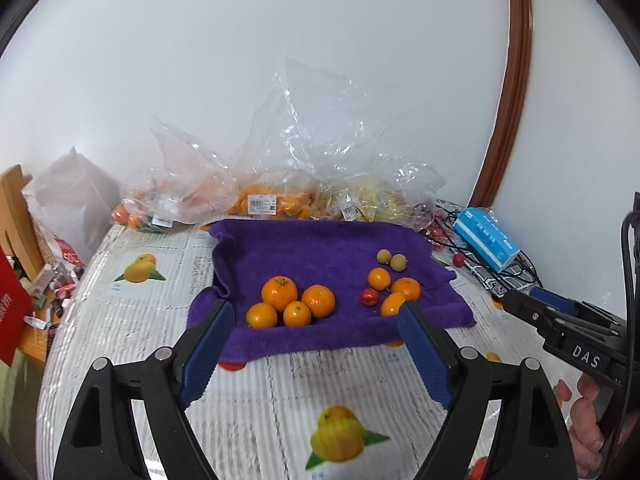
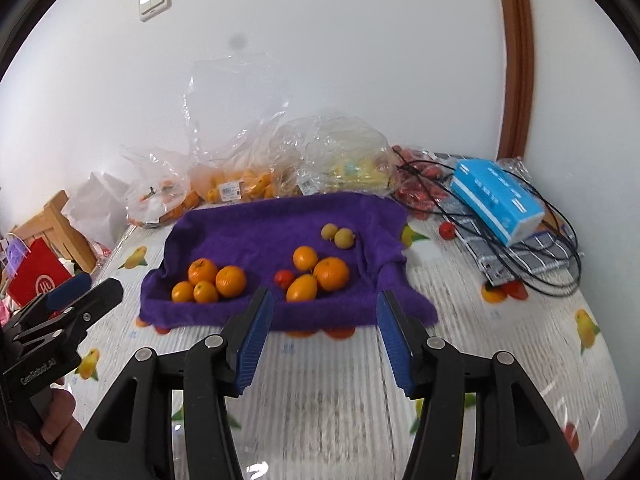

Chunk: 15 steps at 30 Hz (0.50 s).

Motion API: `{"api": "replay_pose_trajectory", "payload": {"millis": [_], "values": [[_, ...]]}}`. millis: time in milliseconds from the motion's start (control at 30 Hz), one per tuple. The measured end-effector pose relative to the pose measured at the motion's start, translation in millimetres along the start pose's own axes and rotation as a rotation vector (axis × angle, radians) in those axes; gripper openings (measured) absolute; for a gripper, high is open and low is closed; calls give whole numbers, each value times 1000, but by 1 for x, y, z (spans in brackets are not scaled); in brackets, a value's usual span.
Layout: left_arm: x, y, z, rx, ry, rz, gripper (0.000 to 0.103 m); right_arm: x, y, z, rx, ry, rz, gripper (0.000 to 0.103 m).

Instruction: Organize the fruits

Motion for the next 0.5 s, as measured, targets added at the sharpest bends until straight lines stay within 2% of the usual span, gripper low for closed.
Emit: {"api": "replay_pose_trajectory", "payload": {"millis": [33,67,133,333,500], "values": [[1,5,-1,-4,1,-3,86,3,8,-1,6,5,-9,61],[3,11,-2,-9,3,-4,87,5,12,-1,16,10,-16,73],[6,21,-5,-9,6,-2,88,12,29,-2,33,26,-54,83],[17,46,-16,7,5,6,91,24,70,-5,4,26,-110,97],[18,69,-26,-13,-23,-9,93,28,92,-4,4,34,-124,102]]}}
Point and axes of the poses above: each gripper's, at about its wrist camera, not at the fingertips, and y roughly against the way its jaws point, z to its left, x to its underside, the point moved 4 cm from there along -y, roughly the way its jaws point, and after that the axes turned 12 degrees about -y, right-handed, at the moved point
